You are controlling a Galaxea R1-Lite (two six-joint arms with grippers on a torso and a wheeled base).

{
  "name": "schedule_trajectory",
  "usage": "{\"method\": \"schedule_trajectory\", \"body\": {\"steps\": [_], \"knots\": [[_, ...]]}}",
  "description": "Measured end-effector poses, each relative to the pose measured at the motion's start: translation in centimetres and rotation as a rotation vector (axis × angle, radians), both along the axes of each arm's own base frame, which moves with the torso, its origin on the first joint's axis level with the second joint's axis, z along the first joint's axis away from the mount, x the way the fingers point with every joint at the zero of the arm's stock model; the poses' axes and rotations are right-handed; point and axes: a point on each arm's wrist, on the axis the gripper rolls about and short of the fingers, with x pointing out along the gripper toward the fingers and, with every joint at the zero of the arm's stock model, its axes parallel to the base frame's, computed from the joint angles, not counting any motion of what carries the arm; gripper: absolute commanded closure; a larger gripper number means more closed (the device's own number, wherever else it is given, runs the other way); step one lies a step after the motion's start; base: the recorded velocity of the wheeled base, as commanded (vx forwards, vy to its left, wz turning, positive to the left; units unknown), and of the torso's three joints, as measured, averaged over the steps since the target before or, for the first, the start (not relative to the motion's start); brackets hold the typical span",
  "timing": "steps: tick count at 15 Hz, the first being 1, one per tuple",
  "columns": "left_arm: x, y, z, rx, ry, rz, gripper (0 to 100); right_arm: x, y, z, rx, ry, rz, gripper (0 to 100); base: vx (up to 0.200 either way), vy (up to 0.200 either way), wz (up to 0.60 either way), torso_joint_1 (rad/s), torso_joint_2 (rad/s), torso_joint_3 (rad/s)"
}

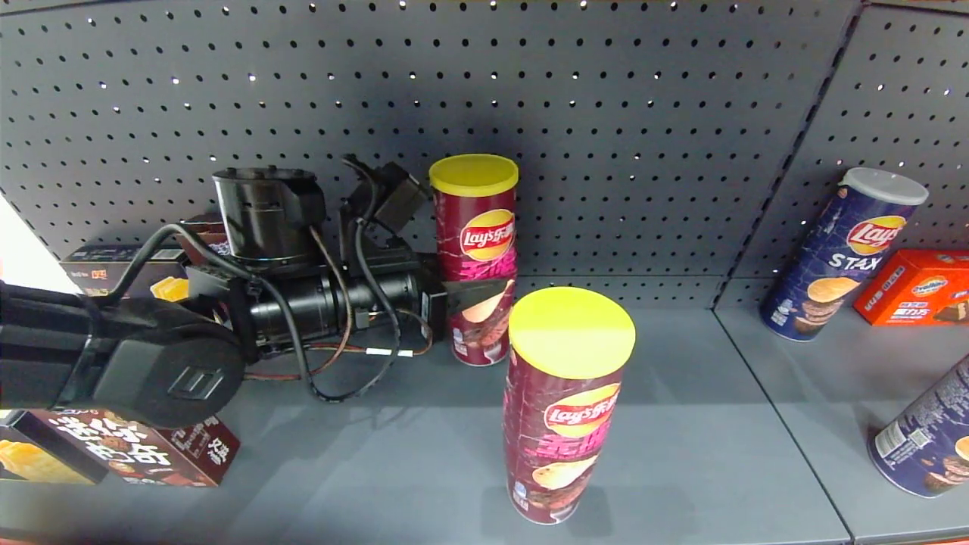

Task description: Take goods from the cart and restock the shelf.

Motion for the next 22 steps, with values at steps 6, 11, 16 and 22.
{"method": "schedule_trajectory", "body": {"steps": [6, 11, 16, 22], "knots": [[1.8, -1.6, -0.8, -0.005, -0.01, -0.018, 100, 0.0, 0.0, 0.0, 0.0, 0.0, 0.0, 0, 0.0, 0.0, 0.0, 0.0, 0.0, 0.0], [2.7, -2.6, -1.5, -0.012, -0.024, -0.031, 100, 0.0, 0.0, 0.0, 0.0, 0.0, 0.0, 0, 0.0, 0.0, 0.0, 0.0, 0.0, 0.0], [3.6, -3.0, -2.4, -0.016, -0.033, -0.03, 100, 0.0, 0.0, 0.0, 0.0, 0.0, 0.0, 0, 0.0, 0.0, 0.0, 0.0, 0.0, 0.0], [4.6, -3.3, -2.9, -0.017, -0.035, -0.025, 0, 0.0, 0.0, 0.0, 0.0, 0.0, 0.0, 0, 0.0, 0.0, 0.0, 0.0, 0.0, 0.0]]}}
